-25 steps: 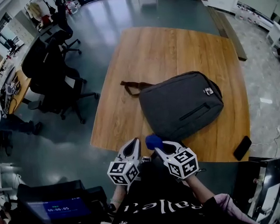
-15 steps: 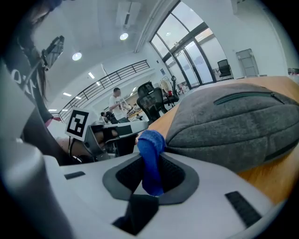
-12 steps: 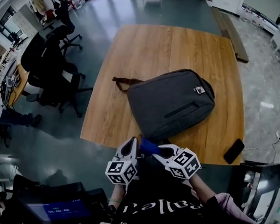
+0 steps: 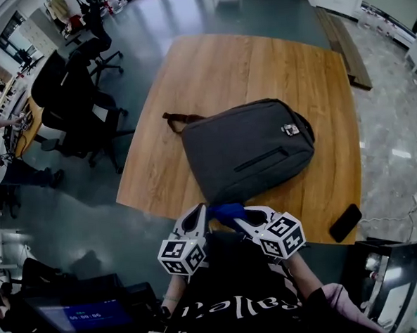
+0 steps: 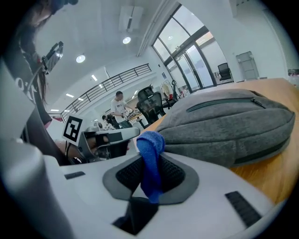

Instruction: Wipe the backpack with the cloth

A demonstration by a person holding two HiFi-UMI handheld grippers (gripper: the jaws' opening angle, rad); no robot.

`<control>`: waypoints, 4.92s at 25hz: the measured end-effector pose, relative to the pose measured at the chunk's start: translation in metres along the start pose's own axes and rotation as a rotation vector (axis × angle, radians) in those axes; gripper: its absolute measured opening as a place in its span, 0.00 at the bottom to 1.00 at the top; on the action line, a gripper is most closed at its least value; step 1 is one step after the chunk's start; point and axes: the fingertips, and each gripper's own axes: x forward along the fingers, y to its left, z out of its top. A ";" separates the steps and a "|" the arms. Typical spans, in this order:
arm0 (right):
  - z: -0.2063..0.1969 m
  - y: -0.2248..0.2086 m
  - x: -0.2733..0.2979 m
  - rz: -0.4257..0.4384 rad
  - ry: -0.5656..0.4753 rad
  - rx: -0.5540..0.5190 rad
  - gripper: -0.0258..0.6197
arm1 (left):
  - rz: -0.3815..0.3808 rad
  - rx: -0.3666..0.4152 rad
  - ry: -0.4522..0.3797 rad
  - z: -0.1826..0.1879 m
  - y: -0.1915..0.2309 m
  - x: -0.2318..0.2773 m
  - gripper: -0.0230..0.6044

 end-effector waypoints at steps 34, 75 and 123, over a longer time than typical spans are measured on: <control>0.015 -0.257 -0.192 -0.566 -0.222 0.230 0.14 | -0.080 0.043 0.056 0.002 -0.047 0.032 0.03; 0.107 -0.401 -0.143 -0.721 0.098 0.198 0.14 | -0.197 0.077 0.073 0.077 0.017 0.081 0.03; 0.233 -0.345 0.105 -0.436 0.395 -0.182 0.14 | 0.057 -0.141 0.004 0.082 0.177 0.046 0.03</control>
